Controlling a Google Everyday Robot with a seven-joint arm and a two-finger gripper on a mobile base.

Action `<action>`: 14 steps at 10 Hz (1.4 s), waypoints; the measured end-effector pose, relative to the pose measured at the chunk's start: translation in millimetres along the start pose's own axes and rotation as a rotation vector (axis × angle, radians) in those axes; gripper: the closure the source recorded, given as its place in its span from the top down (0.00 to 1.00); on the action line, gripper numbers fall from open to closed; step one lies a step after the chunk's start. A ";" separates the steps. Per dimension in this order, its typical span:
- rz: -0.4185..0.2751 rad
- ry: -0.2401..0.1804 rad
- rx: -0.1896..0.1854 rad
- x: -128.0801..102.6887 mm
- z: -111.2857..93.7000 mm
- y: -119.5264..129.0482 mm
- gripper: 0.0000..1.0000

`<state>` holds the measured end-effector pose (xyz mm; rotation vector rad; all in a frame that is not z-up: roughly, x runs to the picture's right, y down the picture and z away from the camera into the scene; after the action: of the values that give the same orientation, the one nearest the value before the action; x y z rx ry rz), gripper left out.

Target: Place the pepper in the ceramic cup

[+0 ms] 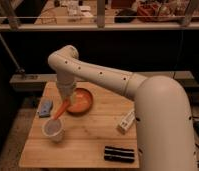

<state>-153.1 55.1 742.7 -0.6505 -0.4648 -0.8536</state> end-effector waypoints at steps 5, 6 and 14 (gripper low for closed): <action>-0.117 -0.002 -0.077 -37.3 14.3 -4.8 0.16; -0.143 0.005 -0.098 -46.8 19.0 -7.2 0.26; -0.216 0.112 -0.168 -73.2 26.1 -6.5 0.80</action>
<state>-203.8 109.2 718.6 -0.7106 -0.3690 -1.1370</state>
